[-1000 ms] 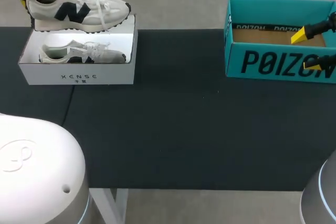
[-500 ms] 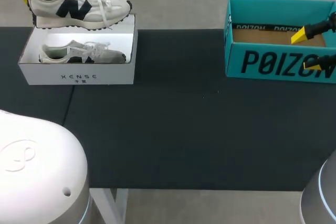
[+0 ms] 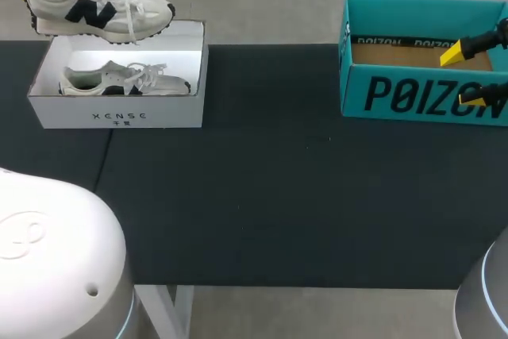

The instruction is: Take the shoe out of the shoebox, open the shoe tongue, remove and reinsert the insole, then place the shoe into the shoebox

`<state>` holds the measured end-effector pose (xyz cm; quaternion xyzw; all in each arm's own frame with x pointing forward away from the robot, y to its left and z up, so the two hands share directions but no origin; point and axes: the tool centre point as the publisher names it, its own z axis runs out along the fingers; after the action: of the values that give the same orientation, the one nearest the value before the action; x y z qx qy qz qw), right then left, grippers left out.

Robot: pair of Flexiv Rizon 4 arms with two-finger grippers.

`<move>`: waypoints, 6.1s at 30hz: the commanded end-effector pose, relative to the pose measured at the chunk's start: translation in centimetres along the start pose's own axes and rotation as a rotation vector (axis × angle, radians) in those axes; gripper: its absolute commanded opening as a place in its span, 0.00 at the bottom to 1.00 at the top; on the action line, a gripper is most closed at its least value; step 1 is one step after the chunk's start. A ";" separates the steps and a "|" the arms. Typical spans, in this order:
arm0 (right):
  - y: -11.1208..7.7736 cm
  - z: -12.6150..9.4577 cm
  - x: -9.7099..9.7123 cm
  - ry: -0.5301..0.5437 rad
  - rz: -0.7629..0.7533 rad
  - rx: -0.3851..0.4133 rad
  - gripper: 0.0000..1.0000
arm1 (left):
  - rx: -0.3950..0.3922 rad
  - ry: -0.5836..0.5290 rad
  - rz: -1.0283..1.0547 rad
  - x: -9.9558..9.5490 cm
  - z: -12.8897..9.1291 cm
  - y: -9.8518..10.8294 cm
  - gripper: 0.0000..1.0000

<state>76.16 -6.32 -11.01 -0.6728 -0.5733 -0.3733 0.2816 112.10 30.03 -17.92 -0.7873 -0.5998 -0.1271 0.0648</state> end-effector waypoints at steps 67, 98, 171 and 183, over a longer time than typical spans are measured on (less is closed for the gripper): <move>0.0 0.1 0.0 -0.002 0.002 -0.002 1.00 | 0.102 -0.078 -0.005 -5.5 20.4 8.2 1.00; 0.0 0.1 0.0 -0.002 0.002 -0.002 1.00 | -0.047 -0.213 -0.269 -6.6 8.2 -0.9 1.00; 0.0 0.1 0.0 -0.002 0.002 -0.002 1.00 | 0.145 -0.281 -0.217 -10.2 21.1 -4.7 0.47; 0.0 0.1 0.0 -0.002 0.002 -0.002 1.00 | 0.134 -0.260 -0.208 -9.2 19.6 -5.2 0.00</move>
<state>76.16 -6.33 -11.01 -0.6728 -0.5733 -0.3733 0.2816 107.55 27.75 -40.33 -0.7247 -0.6884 0.0131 0.0252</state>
